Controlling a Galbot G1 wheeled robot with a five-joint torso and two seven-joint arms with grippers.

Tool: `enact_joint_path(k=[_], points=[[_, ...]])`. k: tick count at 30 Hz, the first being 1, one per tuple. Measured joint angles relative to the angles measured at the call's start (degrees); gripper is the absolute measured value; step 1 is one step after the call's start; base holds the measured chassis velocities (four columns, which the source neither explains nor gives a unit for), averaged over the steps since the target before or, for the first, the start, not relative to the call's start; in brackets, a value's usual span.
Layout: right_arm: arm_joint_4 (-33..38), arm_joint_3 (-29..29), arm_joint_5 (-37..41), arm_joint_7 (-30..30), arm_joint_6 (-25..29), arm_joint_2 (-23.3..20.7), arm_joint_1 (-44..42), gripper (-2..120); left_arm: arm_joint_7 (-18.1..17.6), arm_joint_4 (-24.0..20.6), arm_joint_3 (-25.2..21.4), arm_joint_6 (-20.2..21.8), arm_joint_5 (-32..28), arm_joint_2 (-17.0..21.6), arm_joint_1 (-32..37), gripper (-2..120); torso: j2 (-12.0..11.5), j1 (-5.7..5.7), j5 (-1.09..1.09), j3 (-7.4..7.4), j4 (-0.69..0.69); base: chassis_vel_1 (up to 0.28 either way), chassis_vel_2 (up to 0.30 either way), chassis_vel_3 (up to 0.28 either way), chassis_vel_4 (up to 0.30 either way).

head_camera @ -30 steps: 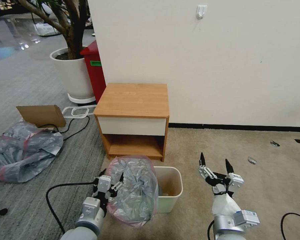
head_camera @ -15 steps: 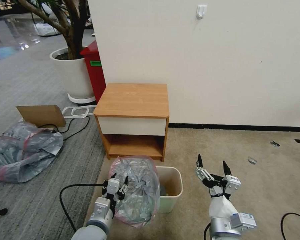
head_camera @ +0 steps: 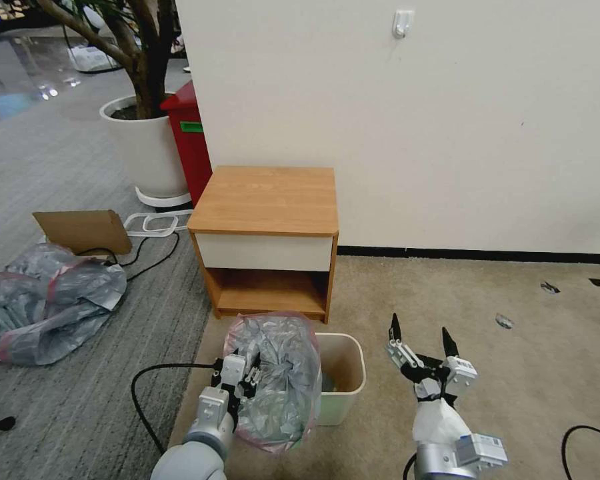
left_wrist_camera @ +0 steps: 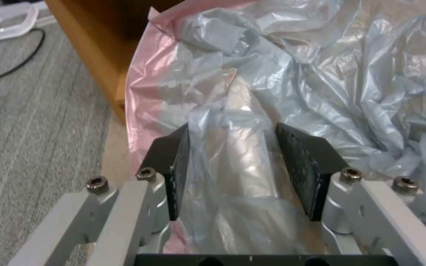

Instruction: Pick up the garbage bag from the table and place it over the trash can.

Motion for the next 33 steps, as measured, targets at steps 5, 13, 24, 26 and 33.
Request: enact_joint_path(k=[5,13,24,26,33], points=[[-0.5,-0.3,-0.1,0.0,0.2,0.1,0.0,100,-2.6,-1.1,0.9,5.7,-3.3,0.2,-2.1,43,0.0,0.0,0.0,0.0,0.0,0.0,0.0,0.0,0.0],[-0.9,-0.2,0.0,0.2,0.5,-0.2,-0.3,100,-6.0,-1.1,2.6,10.3,-8.0,0.4,-5.5,39,0.0,0.0,0.0,0.0,0.0,0.0,0.0,0.0,0.0],[-1.6,0.0,0.3,0.4,0.7,-0.4,-0.3,100,-10.3,0.3,3.1,15.2,-13.4,-0.3,-8.3,38,0.0,0.0,0.0,0.0,0.0,0.0,0.0,0.0,0.0],[-1.7,0.0,0.3,0.4,0.7,-0.4,-0.2,100,-10.5,0.6,3.2,15.4,-13.8,-0.5,-8.6,38,0.0,0.0,0.0,0.0,0.0,0.0,0.0,0.0,0.0],[-1.7,0.1,0.4,0.6,0.7,-0.4,-0.2,100,-11.8,1.6,3.9,16.2,-14.4,-1.3,-9.6,25,0.0,0.0,0.0,0.0,0.0,0.0,0.0,0.0,0.0]])
